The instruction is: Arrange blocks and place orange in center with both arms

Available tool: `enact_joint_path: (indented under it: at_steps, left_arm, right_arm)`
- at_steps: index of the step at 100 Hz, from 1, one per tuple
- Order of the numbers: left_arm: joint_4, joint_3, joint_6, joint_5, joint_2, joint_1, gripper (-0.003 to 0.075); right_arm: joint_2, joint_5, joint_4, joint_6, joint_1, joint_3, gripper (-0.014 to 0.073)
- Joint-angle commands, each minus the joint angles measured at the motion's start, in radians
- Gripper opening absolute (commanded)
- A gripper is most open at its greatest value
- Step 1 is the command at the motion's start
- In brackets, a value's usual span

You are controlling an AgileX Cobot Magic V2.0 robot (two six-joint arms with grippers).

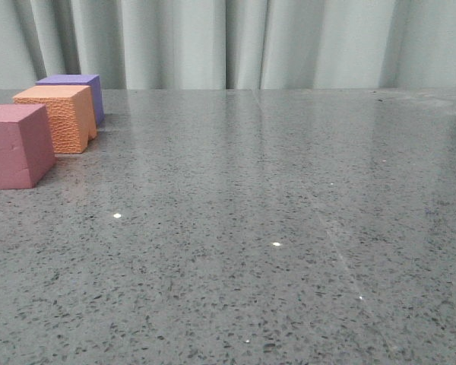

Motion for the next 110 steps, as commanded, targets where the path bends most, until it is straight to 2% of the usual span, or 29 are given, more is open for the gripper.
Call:
enact_joint_path:
  at_steps: [1,32,44,58,74,86,110]
  left_arm:
    - [0.024,-0.023,0.002,-0.054,0.002,0.001,-0.0010]
    - [0.099,-0.020,0.002,-0.069,0.002,0.001,-0.0010]
    - [0.106,0.031,0.021,-0.153,-0.022,0.011,-0.0010]
    - [-0.041,0.148,0.217,-0.328,-0.099,0.076,-0.0010]
    - [-0.240,0.344,0.451,-0.537,-0.222,0.197,-0.0010]
    - [-0.293,0.497,0.471,-0.658,-0.313,0.278,-0.0010]
    - [-0.413,0.773,0.472,-0.807,-0.482,0.396,-0.0011]
  right_arm:
    - [-0.020,-0.086,0.000,-0.008,-0.006,-0.015,-0.0068]
    - [-0.020,-0.086,0.000,-0.008,-0.006,-0.015,-0.0068]
    - [-0.020,-0.086,0.000,-0.008,-0.006,-0.015,-0.0068]
    - [-0.020,-0.086,0.000,-0.008,-0.006,-0.015,-0.0068]
    - [-0.020,-0.086,0.000,-0.008,-0.006,-0.015,-0.0068]
    - [-0.020,-0.086,0.000,-0.008,-0.006,-0.015,-0.0068]
    - [-0.020,-0.086,0.000,-0.008,-0.006,-0.015,-0.0068]
